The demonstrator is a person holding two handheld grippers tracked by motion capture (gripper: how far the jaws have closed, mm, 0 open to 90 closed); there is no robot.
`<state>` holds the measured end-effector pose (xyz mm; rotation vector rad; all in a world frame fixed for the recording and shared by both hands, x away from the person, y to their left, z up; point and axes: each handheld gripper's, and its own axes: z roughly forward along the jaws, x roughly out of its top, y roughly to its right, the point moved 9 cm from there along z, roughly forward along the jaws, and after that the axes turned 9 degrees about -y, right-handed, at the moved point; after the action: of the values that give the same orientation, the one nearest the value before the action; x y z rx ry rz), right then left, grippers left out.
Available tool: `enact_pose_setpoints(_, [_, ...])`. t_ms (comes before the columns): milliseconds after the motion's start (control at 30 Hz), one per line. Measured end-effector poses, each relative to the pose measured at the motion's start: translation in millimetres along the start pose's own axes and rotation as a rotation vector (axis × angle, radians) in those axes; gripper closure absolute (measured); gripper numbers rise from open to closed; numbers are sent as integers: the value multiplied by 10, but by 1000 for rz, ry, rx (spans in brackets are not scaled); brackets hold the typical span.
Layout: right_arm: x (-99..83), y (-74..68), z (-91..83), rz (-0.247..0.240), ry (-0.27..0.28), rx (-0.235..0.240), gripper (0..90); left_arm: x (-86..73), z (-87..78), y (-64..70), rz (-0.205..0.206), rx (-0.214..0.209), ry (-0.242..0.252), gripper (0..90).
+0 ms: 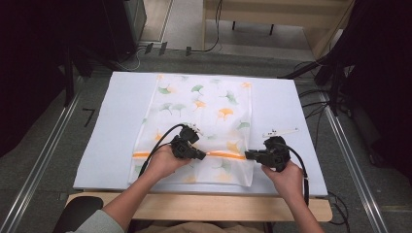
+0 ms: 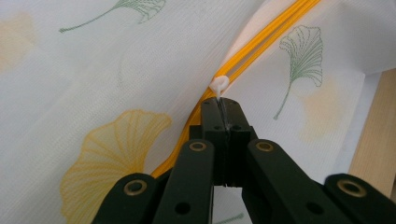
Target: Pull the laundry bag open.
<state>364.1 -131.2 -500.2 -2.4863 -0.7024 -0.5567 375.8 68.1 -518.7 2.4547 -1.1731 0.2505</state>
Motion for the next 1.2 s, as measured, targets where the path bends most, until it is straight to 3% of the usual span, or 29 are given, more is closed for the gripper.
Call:
enact_pose_setpoints(267, [-3, -8, 5, -1, -4, 1, 863, -57, -32, -42, -8, -4, -6, 900])
enact_pose_setpoints(500, [-8, -3, 8, -7, -6, 0, 862, -112, -77, -85, -17, 18, -21, 900])
enact_pose_setpoints(833, [-9, -9, 16, -11, -11, 3, 862, -153, -78, -110, -29, -7, -1, 900])
enact_pose_setpoints(1200, [-11, -2, 9, -13, -10, 7, 861, -179, -112, -135, -37, 2, 5, 900])
